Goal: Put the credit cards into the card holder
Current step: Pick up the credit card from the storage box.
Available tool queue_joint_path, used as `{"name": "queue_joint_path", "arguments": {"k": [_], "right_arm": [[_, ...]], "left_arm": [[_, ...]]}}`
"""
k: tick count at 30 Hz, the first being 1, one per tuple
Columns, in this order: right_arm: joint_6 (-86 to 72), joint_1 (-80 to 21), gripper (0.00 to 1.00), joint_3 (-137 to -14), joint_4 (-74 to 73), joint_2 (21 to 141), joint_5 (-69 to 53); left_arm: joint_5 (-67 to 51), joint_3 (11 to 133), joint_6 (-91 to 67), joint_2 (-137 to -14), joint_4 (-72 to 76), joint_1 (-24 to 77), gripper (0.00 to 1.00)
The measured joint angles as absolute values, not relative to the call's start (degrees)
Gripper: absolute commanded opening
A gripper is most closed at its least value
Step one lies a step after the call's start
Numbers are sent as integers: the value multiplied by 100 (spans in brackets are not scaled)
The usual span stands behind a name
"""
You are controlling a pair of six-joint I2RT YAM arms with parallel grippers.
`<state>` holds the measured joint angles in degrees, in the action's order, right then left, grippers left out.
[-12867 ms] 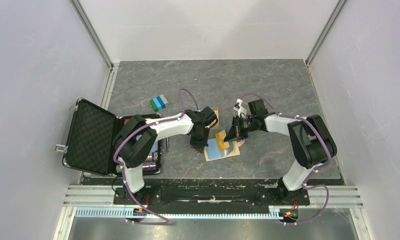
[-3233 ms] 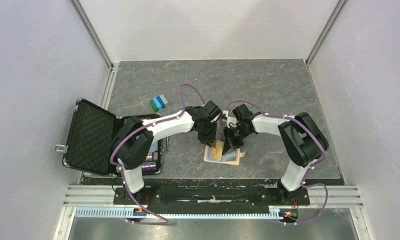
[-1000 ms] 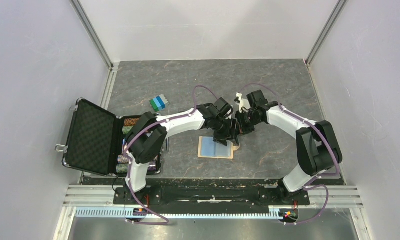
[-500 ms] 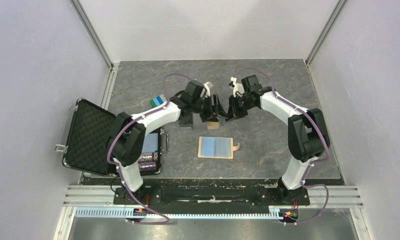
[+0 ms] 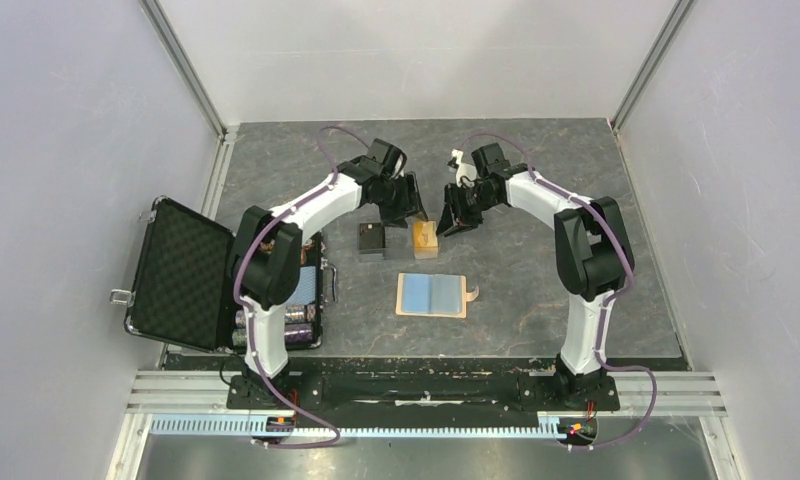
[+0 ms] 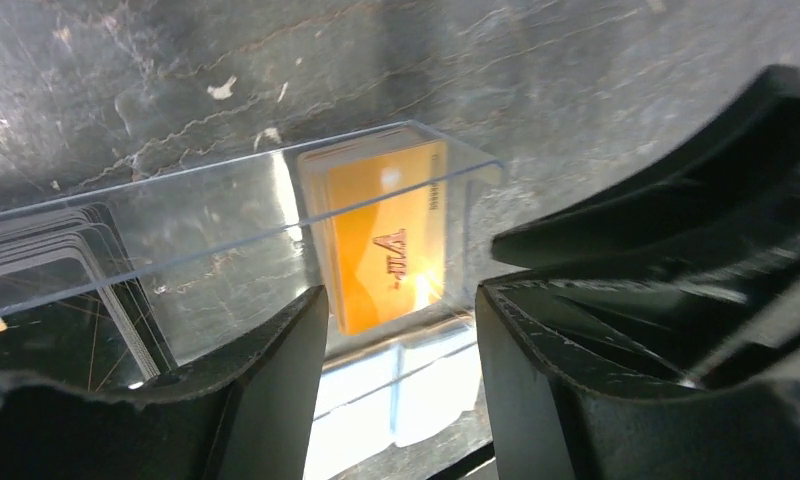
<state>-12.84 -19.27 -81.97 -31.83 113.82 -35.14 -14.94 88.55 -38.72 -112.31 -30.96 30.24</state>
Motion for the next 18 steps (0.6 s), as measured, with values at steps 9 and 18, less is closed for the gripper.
{"name": "queue_joint_path", "arguments": {"k": [9, 18], "right_arm": [[-1356, -1927, 35, -8357, -3186, 11705, -3673], [-1376, -1927, 34, -8427, -3194, 11804, -3754]], "left_arm": [[-1369, 9279, -3669, -12156, -3848, 3225, 35], [-1201, 9594, -3483, -12180, -4169, 3299, 2]]}}
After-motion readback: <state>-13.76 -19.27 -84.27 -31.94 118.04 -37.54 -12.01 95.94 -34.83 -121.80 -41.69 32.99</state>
